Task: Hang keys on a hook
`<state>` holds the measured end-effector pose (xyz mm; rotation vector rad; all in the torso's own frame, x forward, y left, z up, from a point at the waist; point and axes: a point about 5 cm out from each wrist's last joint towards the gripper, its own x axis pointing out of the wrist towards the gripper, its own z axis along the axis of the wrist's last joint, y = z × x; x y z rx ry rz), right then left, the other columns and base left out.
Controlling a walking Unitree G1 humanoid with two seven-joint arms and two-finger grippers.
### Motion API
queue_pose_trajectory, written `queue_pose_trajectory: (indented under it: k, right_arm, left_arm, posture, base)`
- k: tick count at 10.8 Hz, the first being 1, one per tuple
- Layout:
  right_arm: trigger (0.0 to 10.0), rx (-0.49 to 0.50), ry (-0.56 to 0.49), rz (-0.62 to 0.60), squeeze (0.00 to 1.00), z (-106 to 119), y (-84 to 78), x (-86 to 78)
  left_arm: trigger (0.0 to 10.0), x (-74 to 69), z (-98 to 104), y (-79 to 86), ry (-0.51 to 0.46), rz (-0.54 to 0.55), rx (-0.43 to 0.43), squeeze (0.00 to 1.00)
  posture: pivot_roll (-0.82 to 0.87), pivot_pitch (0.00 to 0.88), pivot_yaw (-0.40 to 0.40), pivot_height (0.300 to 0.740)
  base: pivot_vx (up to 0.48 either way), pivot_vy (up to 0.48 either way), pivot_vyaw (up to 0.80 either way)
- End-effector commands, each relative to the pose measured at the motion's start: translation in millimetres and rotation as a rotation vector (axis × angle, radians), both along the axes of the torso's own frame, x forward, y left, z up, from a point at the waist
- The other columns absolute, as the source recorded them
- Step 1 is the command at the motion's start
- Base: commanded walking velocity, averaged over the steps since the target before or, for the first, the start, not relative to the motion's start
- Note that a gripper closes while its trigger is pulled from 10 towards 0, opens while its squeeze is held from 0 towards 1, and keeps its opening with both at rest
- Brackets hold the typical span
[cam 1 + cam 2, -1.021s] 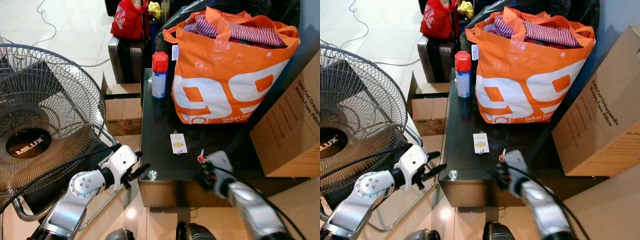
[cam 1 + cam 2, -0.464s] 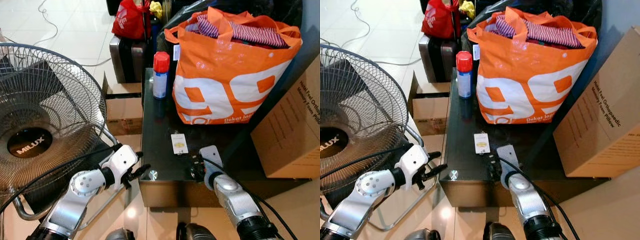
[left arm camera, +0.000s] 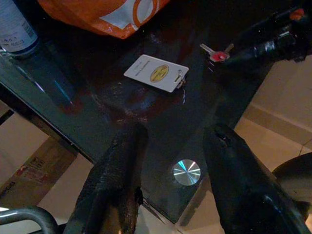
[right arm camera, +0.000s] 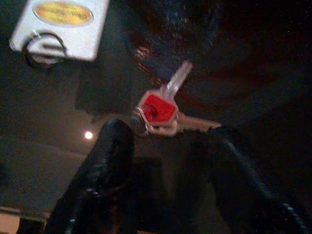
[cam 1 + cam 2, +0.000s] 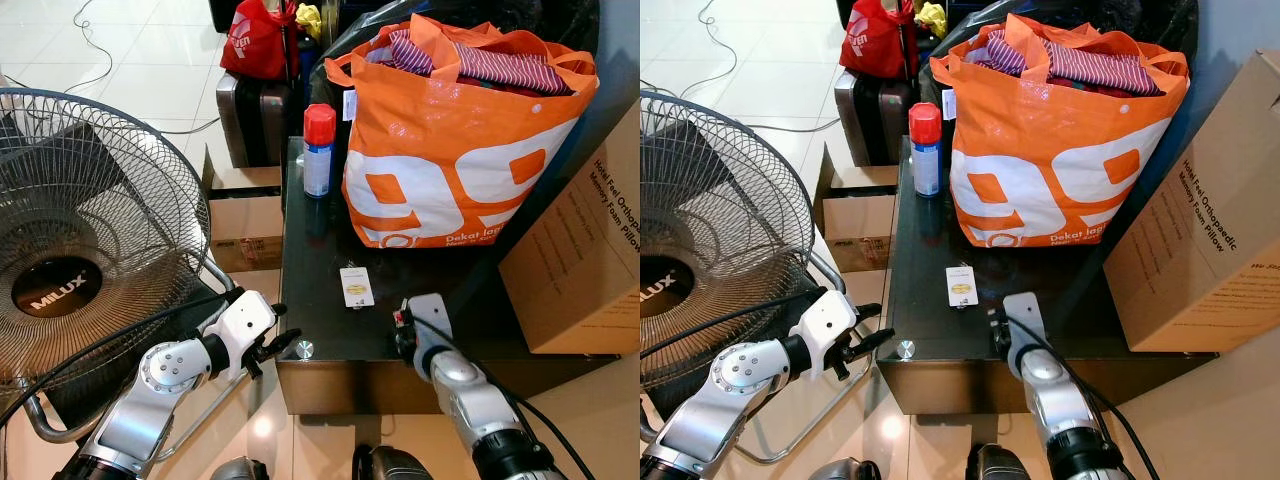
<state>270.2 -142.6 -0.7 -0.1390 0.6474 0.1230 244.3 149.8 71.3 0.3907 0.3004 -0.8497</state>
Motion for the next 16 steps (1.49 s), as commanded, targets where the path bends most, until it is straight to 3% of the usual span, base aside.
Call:
queue_pose_trajectory:
  k: [1, 3, 4, 6, 7, 9, 11, 12, 13, 14, 15, 16]
  right_arm:
    - [0.0, 0.014, 0.001, 0.002, 0.0, -1, 0.6, -0.3]
    - [0.0, 0.027, -0.006, 0.018, 0.0, 0, 1.9, -0.3]
    - [9.9, 0.017, 0.0, 0.08, 0.0, 1, 2.4, -3.3]
    - [9.9, 0.017, 0.0, 0.08, 0.0, 1, 2.4, -3.3]
    - [10.0, 0.022, 0.006, 0.109, 1.0, 0, 3.9, -5.6]
    - [10.0, 0.055, -0.007, 0.107, 1.0, 2, 14.7, 0.7]
    - [10.0, 0.015, -0.005, 0.088, 0.98, 1, 17.5, 5.1]
    - [10.0, 0.005, -0.009, 0.05, 0.0, 1, 15.8, 8.3]
    - [10.0, -0.014, -0.016, 0.038, 0.0, 1, 13.8, 9.8]
    - [3.3, -0.049, -0.018, 0.026, 0.0, 0, 9.2, 11.1]
    - [0.0, -0.069, -0.016, 0.023, 0.0, -1, 5.6, 11.0]
    - [0.0, -0.079, -0.015, 0.02, 0.0, -1, 2.2, 10.8]
  left_arm:
    - [10.0, -0.5, -2, 2.6, 0.01, 0.0, 0.01, 0.0]
    - [10.0, -0.8, -2, 2.8, 0.011, 0.001, 0.011, 0.0]
    - [10.0, -1.0, -2, 2.8, 0.011, 0.001, 0.011, 0.0]
    - [10.0, -1.0, -2, 2.8, 0.011, 0.001, 0.011, 0.0]
    - [10.0, -1.1, -2, 2.3, 0.012, 0.0, 0.01, 0.0]
    - [10.0, -0.9, -2, 2.4, 0.014, -0.005, 0.011, 0.0]
    - [10.0, -1.2, -1, 3.9, 0.015, -0.006, 0.017, 0.0]
    - [10.0, -0.9, -1, 4.6, 0.013, -0.007, 0.019, 0.0]
    - [10.0, -0.9, -1, 4.6, 0.013, -0.007, 0.019, 0.0]
    - [10.0, -1.0, -1, 4.4, 0.012, -0.007, 0.019, 0.0]
    - [10.0, -1.2, -1, 4.4, 0.012, -0.008, 0.018, 0.0]
    - [10.0, -1.3, -1, 4.4, 0.013, -0.007, 0.018, 0.0]
  posture:
    - [-0.09, 0.128, 0.009, 0.74]
    - [-0.09, 0.13, 0.012, 0.74]
    - [-0.09, 0.13, 0.012, 0.74]
    - [-0.09, 0.13, 0.012, 0.74]
    - [-0.09, 0.137, 0.014, 0.74]
    - [-0.08, 0.141, 0.017, 0.74]
    - [-0.08, 0.141, 0.02, 0.74]
    - [-0.08, 0.142, 0.018, 0.74]
    - [-0.08, 0.142, 0.018, 0.74]
    - [-0.08, 0.142, 0.017, 0.74]
    - [-0.08, 0.141, 0.017, 0.74]
    - [-0.08, 0.14, 0.017, 0.74]
  base:
    - [0.0, 0.0, 0.0]
    - [0.0, 0.0, 0.0]
    - [0.0, 0.0, 0.0]
    - [0.0, 0.0, 0.0]
    - [0.0, 0.0, 0.0]
    - [0.0, 0.0, 0.0]
    - [0.0, 0.0, 0.0]
    - [0.0, 0.0, 0.0]
    - [0.0, 0.0, 0.0]
    - [0.0, 0.0, 0.0]
    - [0.0, 0.0, 0.0]
    - [0.0, 0.0, 0.0]
